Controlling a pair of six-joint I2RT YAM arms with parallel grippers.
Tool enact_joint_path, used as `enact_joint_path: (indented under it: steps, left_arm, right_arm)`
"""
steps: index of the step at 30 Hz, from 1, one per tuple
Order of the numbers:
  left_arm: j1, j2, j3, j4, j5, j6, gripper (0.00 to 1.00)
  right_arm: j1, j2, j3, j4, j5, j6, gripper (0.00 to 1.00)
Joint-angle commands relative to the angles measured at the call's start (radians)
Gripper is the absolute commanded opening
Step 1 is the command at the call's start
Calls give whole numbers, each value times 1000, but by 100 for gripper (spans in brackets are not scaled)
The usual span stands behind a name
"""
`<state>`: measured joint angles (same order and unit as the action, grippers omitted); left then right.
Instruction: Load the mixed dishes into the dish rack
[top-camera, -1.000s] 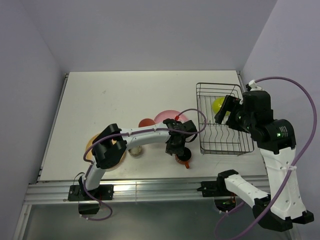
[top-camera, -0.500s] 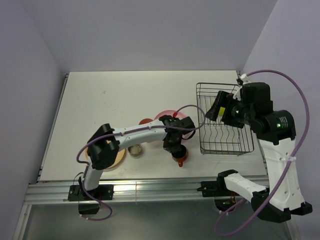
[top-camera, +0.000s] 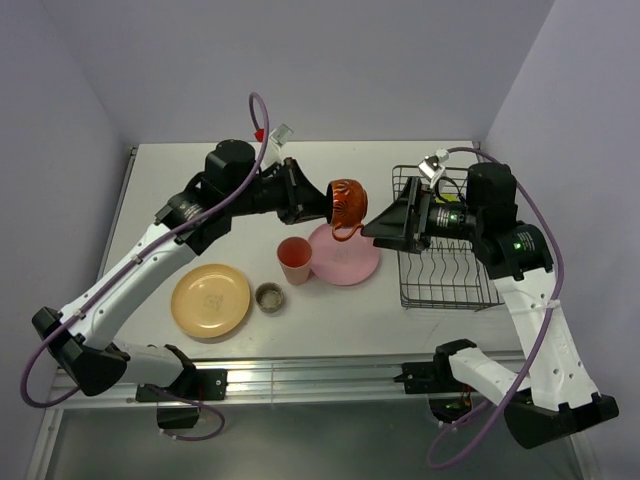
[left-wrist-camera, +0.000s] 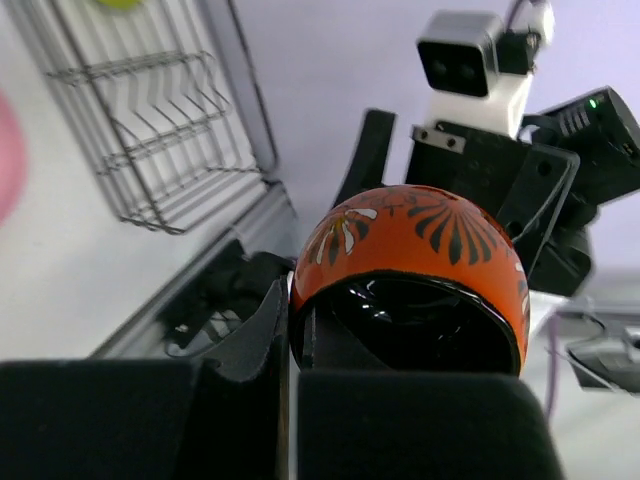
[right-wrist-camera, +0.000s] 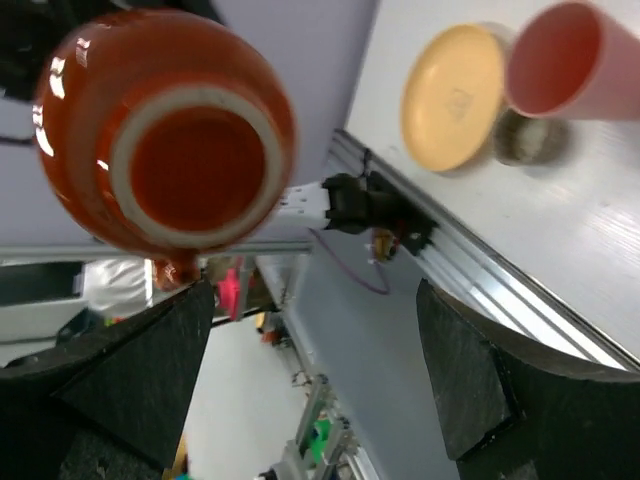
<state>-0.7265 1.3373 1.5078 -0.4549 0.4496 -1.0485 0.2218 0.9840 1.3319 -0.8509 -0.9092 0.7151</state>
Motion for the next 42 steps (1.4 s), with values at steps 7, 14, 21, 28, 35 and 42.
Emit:
enact_joint_path:
  steps: [7,14,21,28,35,42]
  left_arm:
    - [36,31,-52,265,189,-70,0]
    - [38,45,-25,300,147,-73,0]
    - [38,19,-26,340,44,-65,0]
    - [36,-12,-55,363,-44,-62,0]
    - [13,-27,-75,384,-75,-74,0]
    - [-17,-32,-95,383,-88,-77,0]
  right_arm:
    - [-1,-85,-144,678,-172,521,85]
    - [4,-91,-165,681,-111,569,70]
    - [17,-110,-200,667,-31,590,60]
    - [79,-76,-174,635,50,560,52]
    - [111,-82,-206,662,133,549,47]
    - [116,-84,-252,786,156,598,44]
